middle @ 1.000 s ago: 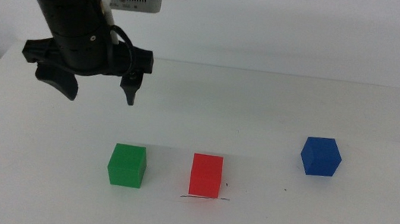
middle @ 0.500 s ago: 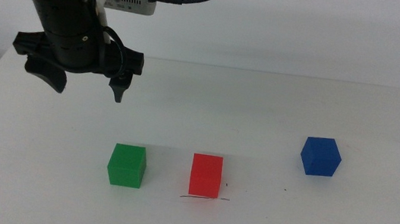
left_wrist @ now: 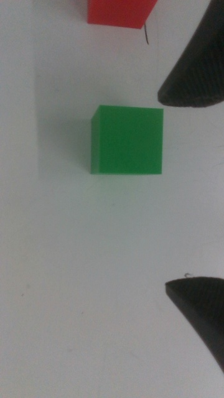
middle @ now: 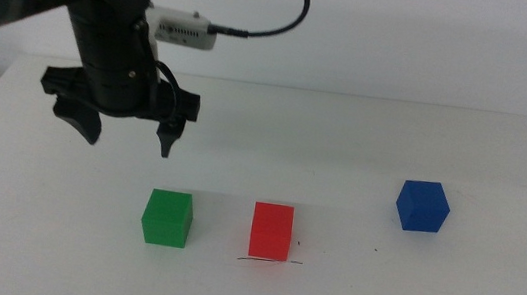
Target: Stack red cubes first, then green, then blue cubes in a specific spot.
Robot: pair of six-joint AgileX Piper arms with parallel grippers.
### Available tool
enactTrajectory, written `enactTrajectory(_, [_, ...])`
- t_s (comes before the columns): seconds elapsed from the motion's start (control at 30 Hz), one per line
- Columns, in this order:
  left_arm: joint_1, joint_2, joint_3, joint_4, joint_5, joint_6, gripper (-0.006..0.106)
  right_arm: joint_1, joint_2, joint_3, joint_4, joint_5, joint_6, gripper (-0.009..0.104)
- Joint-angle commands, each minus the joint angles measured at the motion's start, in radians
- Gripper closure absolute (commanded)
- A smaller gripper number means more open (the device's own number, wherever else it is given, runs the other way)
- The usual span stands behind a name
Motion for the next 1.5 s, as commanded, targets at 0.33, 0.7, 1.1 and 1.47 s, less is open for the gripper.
enactTrajectory(0.33, [-0.003,0.067,-0.022,-0.072,-0.042,0.022,0.007,-0.008,-0.015,-0.005,-0.015,-0.058,-0.01,0.021])
enactTrajectory(0.7, [-0.003,0.153,-0.022,-0.13,-0.073,0.072,0.007,-0.008,-0.015,-0.005,-0.015,-0.058,-0.01,0.021])
enactTrajectory(1.1, [-0.003,0.215,-0.022,-0.153,-0.101,0.097,0.007,-0.008,-0.015,-0.005,-0.015,-0.058,-0.01,0.021])
enactTrajectory(1.47, [-0.003,0.259,-0.022,-0.204,-0.094,0.116,0.007,-0.008,-0.015,-0.005,-0.015,-0.058,-0.01,0.021])
